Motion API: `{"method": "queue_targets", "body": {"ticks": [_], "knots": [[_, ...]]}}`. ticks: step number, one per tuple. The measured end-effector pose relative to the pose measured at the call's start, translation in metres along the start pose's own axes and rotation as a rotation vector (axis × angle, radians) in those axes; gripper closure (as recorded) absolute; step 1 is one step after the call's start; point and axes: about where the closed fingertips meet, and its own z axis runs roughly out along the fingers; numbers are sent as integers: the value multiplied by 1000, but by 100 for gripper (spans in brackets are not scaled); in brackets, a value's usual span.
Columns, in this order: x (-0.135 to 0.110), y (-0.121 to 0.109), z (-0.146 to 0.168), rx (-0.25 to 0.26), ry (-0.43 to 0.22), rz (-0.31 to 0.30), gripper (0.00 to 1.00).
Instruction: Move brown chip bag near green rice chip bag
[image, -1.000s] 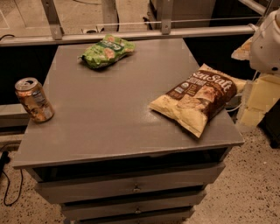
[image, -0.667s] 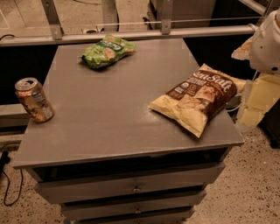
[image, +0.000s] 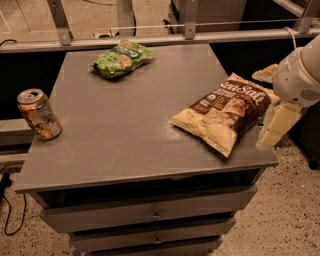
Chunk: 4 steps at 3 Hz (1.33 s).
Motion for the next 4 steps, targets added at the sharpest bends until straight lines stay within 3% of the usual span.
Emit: {"method": "queue_targets", "body": {"ticks": [1, 2, 3, 4], "knots": [[17, -16, 34, 10, -94, -17, 0], [17, -28, 56, 17, -167, -24, 0], [13, -39, 73, 24, -210, -5, 18], [8, -49, 75, 43, -227, 15, 42]]}}
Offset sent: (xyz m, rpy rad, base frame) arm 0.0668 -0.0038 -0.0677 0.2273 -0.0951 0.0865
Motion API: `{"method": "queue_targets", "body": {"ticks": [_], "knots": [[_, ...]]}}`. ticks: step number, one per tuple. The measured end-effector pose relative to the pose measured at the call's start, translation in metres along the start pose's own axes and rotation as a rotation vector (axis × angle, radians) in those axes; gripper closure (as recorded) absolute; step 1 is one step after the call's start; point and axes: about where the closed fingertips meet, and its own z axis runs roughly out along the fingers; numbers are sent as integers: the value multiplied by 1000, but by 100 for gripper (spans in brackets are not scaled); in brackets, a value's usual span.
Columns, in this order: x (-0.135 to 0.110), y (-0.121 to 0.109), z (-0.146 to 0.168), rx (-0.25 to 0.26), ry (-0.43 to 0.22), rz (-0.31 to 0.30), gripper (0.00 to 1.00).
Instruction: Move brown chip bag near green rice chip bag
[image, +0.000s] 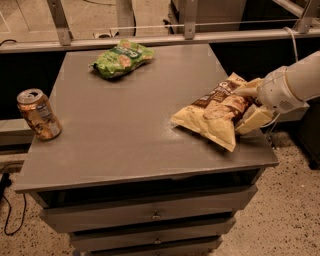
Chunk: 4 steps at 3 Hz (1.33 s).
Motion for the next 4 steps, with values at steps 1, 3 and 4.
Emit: {"method": "queue_targets", "body": {"ticks": [1, 3, 4], "knots": [[-9, -14, -21, 56, 26, 6, 64], [-11, -15, -21, 57, 29, 4, 100], [-12, -12, -20, 50, 22, 8, 100]]}}
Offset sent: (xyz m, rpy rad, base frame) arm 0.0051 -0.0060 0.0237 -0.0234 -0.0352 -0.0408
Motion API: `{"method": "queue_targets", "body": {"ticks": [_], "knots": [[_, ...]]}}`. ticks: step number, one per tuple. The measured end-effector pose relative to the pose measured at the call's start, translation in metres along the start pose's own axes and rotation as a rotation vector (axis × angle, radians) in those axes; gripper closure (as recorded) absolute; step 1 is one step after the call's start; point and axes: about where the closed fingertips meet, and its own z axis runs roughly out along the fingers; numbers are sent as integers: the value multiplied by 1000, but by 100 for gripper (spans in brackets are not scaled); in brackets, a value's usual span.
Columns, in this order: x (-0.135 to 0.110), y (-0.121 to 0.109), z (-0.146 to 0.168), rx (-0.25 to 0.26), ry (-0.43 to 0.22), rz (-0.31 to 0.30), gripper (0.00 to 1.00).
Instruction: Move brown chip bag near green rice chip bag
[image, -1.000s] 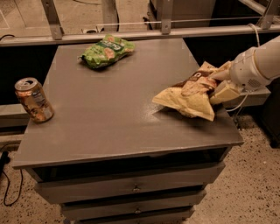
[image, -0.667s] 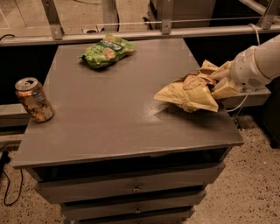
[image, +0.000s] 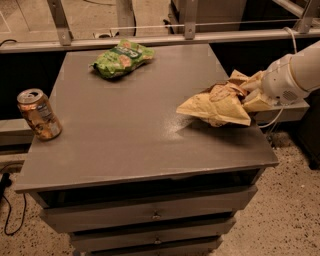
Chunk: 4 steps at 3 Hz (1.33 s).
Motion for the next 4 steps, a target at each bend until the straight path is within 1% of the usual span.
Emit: {"method": "queue_targets", "body": {"ticks": [1, 2, 3, 4], "knots": [[-26, -16, 2, 33, -79, -65, 100], [-72, -54, 6, 112, -186, -180, 100], [-116, -92, 18, 158, -301, -276, 100], [-149, -120, 48, 171, -388, -335, 100]]}}
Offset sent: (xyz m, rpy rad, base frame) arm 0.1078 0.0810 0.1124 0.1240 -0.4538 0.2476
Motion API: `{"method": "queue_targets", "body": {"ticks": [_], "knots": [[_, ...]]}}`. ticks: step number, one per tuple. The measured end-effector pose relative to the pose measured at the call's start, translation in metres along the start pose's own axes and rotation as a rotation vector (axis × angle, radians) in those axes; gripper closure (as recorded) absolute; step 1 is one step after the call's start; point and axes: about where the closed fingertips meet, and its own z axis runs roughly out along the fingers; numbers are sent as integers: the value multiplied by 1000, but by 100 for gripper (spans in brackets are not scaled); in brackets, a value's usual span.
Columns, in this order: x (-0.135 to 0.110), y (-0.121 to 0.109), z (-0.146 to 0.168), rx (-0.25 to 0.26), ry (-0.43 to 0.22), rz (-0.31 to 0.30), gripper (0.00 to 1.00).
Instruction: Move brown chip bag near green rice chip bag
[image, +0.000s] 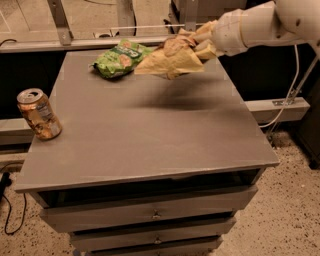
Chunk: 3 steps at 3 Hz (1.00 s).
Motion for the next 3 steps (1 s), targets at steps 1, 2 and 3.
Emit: {"method": "queue_targets", "body": {"ticks": [1, 2, 3], "knots": [[5, -19, 50, 10, -29, -6, 100], [12, -32, 93, 24, -32, -10, 100], [25, -41, 122, 46, -7, -5, 85]]}}
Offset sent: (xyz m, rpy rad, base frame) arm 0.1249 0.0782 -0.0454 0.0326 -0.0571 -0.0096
